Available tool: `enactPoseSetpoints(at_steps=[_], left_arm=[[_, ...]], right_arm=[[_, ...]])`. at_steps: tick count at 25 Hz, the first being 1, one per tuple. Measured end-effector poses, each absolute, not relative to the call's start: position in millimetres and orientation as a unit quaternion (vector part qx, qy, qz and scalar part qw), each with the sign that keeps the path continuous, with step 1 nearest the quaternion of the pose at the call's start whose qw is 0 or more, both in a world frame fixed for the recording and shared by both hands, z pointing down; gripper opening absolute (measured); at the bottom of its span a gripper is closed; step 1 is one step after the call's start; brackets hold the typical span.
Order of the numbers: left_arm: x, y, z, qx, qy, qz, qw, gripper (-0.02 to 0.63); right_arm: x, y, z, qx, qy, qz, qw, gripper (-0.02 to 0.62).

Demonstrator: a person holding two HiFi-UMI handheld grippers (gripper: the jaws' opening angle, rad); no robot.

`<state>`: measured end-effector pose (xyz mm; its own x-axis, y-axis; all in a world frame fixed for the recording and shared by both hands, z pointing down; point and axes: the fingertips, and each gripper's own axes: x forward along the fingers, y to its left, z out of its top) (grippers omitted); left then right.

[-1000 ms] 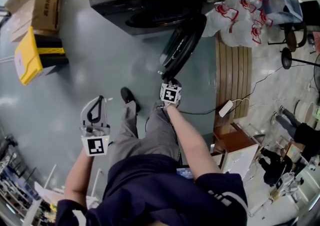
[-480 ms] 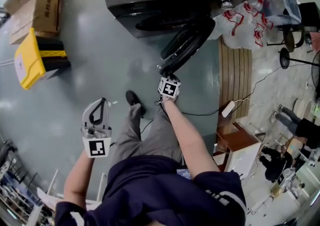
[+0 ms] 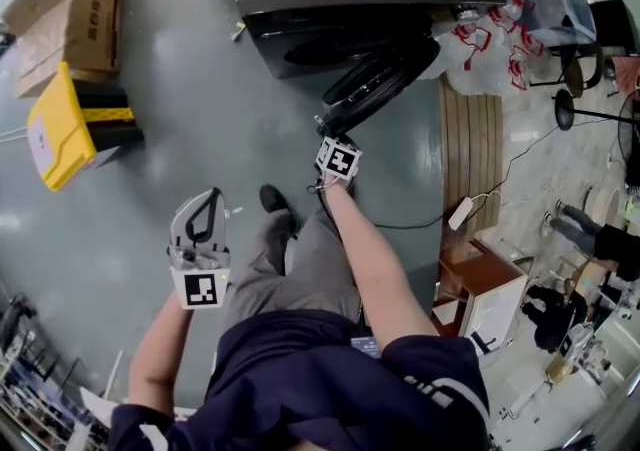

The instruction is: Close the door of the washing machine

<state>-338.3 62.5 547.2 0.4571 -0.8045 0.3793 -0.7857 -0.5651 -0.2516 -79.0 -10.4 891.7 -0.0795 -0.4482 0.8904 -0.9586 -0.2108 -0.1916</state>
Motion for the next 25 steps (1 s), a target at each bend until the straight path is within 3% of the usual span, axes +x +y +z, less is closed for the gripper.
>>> enactPoseSetpoints(at_steps=[25], left_arm=[[-369.2,-0.8,562.4,-0.812,0.509,-0.284,-0.007,0.024]], right_arm=[[-160.8,-146.1,889.5,0.633,-0.537,0.522,0.194,0.17]])
